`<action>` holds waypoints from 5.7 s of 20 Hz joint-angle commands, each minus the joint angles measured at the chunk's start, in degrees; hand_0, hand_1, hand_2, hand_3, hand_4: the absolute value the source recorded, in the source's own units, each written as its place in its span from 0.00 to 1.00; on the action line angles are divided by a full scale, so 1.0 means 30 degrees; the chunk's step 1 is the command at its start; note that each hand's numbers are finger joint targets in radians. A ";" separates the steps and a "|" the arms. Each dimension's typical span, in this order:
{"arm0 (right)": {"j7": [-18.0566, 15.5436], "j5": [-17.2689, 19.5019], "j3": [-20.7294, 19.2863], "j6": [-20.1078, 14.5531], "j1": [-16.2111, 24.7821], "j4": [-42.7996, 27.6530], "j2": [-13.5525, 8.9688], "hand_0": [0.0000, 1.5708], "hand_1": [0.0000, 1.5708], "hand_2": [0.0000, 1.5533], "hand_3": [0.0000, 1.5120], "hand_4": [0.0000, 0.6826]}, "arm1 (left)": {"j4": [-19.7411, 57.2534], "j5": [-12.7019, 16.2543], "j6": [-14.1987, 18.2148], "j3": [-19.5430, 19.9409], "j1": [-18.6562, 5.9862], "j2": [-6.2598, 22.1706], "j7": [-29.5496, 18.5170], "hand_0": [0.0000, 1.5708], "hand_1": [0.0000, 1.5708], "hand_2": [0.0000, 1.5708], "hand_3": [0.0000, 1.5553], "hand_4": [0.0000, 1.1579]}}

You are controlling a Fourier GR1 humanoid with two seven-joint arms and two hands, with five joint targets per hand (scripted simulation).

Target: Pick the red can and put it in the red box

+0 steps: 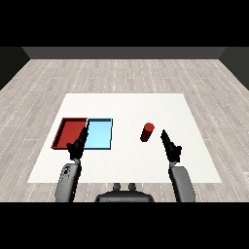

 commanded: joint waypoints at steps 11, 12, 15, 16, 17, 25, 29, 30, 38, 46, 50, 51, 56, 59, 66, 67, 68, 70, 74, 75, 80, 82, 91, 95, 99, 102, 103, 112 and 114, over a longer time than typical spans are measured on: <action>-0.6449 -0.5890 -0.6113 0.6584 -0.1670 0.2640 -0.4077 0.00 0.00 0.00 0.00 0.00 | -0.1548 0.1186 -0.1189 0.1093 0.0702 -0.0425 -0.8193 0.00 0.00 0.00 0.00 0.00; -0.7935 -0.5307 -0.6058 0.6671 -0.2082 0.4227 -0.3796 0.00 0.00 0.00 0.00 0.00 | -0.1963 0.1108 -0.0832 0.0956 0.0380 -0.0682 -0.7624 0.00 0.00 0.00 0.00 0.00; -0.7022 -0.6080 -0.6958 0.7538 -0.2336 0.4230 -0.4983 0.00 0.00 0.00 0.00 0.00 | -0.1171 0.1288 -0.1598 0.0815 0.0661 -0.0654 -0.8783 0.00 0.00 0.00 0.00 0.00; -0.8501 -0.4829 -0.6293 0.7428 -0.1341 0.4376 -0.4307 0.00 0.00 0.00 0.00 0.00 | -0.2020 0.0751 -0.0468 0.0156 -0.0271 -0.1411 -0.7496 0.00 0.00 0.00 0.00 0.00; -0.7451 -0.5604 -0.7109 0.7377 -0.3837 0.5949 -0.5286 0.00 0.00 0.00 0.00 0.00 | -0.0203 0.1817 -0.2006 0.1259 -0.0058 -0.0482 -0.9033 0.00 0.00 0.00 0.00 0.00; -0.7885 -0.4667 -0.6267 0.7089 -0.4020 0.6376 -0.4297 0.00 0.00 0.00 0.00 0.00 | 0.0192 0.1755 -0.2169 0.1377 0.0117 -0.0471 -0.9671 0.00 0.00 0.00 0.00 0.00; -0.8651 -0.4246 -0.6435 0.7431 -0.5573 0.9196 -0.4760 0.00 0.00 0.00 0.00 0.00 | -0.0463 0.1500 -0.1818 0.0874 0.0408 -0.0897 -0.9440 0.00 0.00 0.00 0.00 0.00; -0.8776 -0.4291 -0.5851 0.7239 -0.3715 0.7513 -0.3533 0.00 0.00 0.00 0.00 0.00 | -0.1801 0.1421 -0.1796 0.0574 0.1844 -0.1030 -0.9423 0.00 0.00 0.00 0.00 0.00; -0.7254 -0.3887 -0.5453 0.6573 -0.6609 0.9021 -0.3920 0.00 0.00 0.00 0.00 0.00 | -0.0285 0.2615 -0.2708 0.1979 -0.0004 -0.0106 -0.9146 0.00 0.00 0.00 0.00 0.00; -0.6968 -0.4841 -0.5560 0.7119 -0.6818 1.0097 -0.3385 0.00 0.00 0.00 0.00 0.00 | -0.0122 0.2203 -0.2053 0.1312 0.0125 -0.0978 -0.9221 0.00 0.00 0.00 0.00 0.00; -0.6987 -0.4923 -0.5327 0.6774 -0.7683 1.1382 -0.2726 0.00 0.00 0.00 0.00 0.00 | -0.0599 0.1902 -0.1732 0.1406 0.0452 -0.0848 -0.9124 0.00 0.00 0.00 0.00 0.00; -0.7548 -0.4800 -0.5274 0.6619 -0.7451 1.1806 -0.2291 0.00 0.00 0.00 0.00 0.00 | -0.1754 0.1170 -0.1262 0.0532 0.1376 -0.1401 -0.9259 0.00 0.00 0.00 0.00 0.00; -0.7148 -0.4791 -0.4987 0.5714 -0.8520 1.2203 -0.1938 0.00 0.00 0.00 0.00 0.00 | -0.1870 0.2116 -0.1342 0.1022 0.0440 -0.1253 -0.8248 0.00 0.00 0.00 0.00 0.00; -0.8600 -0.4412 -0.4748 0.6020 -0.8042 1.3431 -0.1562 0.00 0.00 0.00 0.00 0.00 | -0.2332 0.2120 -0.1831 0.1523 0.1666 -0.0579 -0.8701 0.00 0.00 0.00 0.00 0.00; -0.8222 -0.4775 -0.4664 0.5731 -0.9736 1.5191 -0.0975 0.00 0.00 0.00 0.00 0.00 | -0.0941 0.2823 -0.2032 0.2129 -0.1162 -0.0144 -0.7764 0.00 0.00 0.00 0.00 0.00; -0.8453 -0.4944 -0.4642 0.6046 -0.9230 1.4979 -0.1015 0.00 0.00 0.00 0.00 0.00 | -0.0045 0.1801 -0.1531 0.1272 -0.0430 -0.1032 -0.9149 0.00 0.00 0.00 0.00 0.00; -0.8580 -0.4549 -0.4221 0.5320 -0.9049 1.4858 -0.0268 0.00 0.00 0.00 0.00 0.00 | -0.0849 0.2319 -0.2422 0.1681 0.1018 -0.0443 -0.9500 0.00 0.00 0.00 0.00 0.00; -0.9896 -0.4411 -0.4624 0.5669 -1.0300 1.7260 -0.0708 0.00 0.00 0.00 0.00 0.00 | -0.0483 0.2211 -0.1910 0.1612 -0.0107 -0.0623 -0.8830 0.00 0.00 0.00 0.00 0.00; -0.7558 -0.5347 -0.4169 0.5241 -0.9132 1.3760 -0.0019 0.00 0.00 0.00 0.00 0.00 | -0.0001 0.1463 -0.1339 0.0899 0.0398 -0.1478 -0.9944 0.00 0.00 0.00 0.00 0.00; -0.8018 -0.5222 -0.4008 0.5198 -0.8872 1.4128 0.0120 0.00 0.00 0.00 0.00 0.00 | -0.0830 0.1754 -0.1418 0.1051 0.0384 -0.1142 -0.9077 0.00 0.00 0.00 0.00 0.00; -0.9346 -0.4773 -0.4274 0.4870 -1.1037 1.7313 0.0063 0.00 0.00 0.00 0.00 0.00 | -0.1894 0.3276 -0.2764 0.1760 0.0653 -0.0335 -0.8355 0.00 0.00 0.00 0.00 0.00; -0.8629 -0.5211 -0.4145 0.5221 -1.0441 1.6032 0.0046 0.00 0.00 0.00 0.00 0.00 | -0.2131 0.2441 -0.2010 0.1071 0.0800 -0.0927 -0.8447 0.00 0.00 0.00 0.00 0.00; -1.0939 -0.4123 -0.4480 0.4228 -1.2972 2.1196 -0.0039 0.00 0.00 0.00 0.00 0.00 | -0.2625 0.2689 -0.2006 0.1339 0.0960 -0.0775 -0.8064 0.00 0.00 0.00 0.00 0.00; -0.8842 -0.4724 -0.4181 0.4001 -1.2400 1.9164 0.0364 0.00 0.00 0.00 0.00 0.00 | -0.1302 0.2283 -0.1973 0.1247 0.0747 -0.0972 -0.9134 0.00 0.00 0.00 0.00 0.00; -0.9449 -0.4729 -0.4519 0.4407 -1.3166 2.0402 -0.0210 0.00 0.00 0.00 0.00 0.00 | -0.1871 0.3076 -0.2459 0.1792 0.0703 -0.0451 -0.8494 0.00 0.00 0.00 0.00 0.00; -0.9902 -0.4458 -0.4059 0.4348 -1.2184 1.9652 0.0137 0.00 0.00 0.00 0.00 0.00 | -0.0821 0.2387 -0.2067 0.1482 0.0210 -0.0799 -0.9264 0.00 0.00 0.00 0.00 0.00; -0.8881 -0.4403 -0.3817 0.3566 -1.2212 1.8990 0.0495 0.00 0.00 0.00 0.00 0.00 | -0.2060 0.2444 -0.1777 0.1201 0.0410 -0.0892 -0.8084 0.00 0.00 0.00 0.00 0.00; -0.9726 -0.4391 -0.4034 0.3870 -1.3293 2.0613 0.0635 0.00 0.00 0.00 0.00 0.00 | -0.1634 0.2276 -0.1596 0.1202 0.0624 -0.1252 -0.9192 0.00 0.00 0.00 0.00 0.00; -1.1025 -0.3798 -0.4186 0.3744 -1.4710 2.3113 0.0575 0.00 0.00 0.00 0.00 0.00 | -0.2146 0.2547 -0.1770 0.1182 0.0946 -0.1052 -0.8227 0.00 0.00 0.00 0.00 0.00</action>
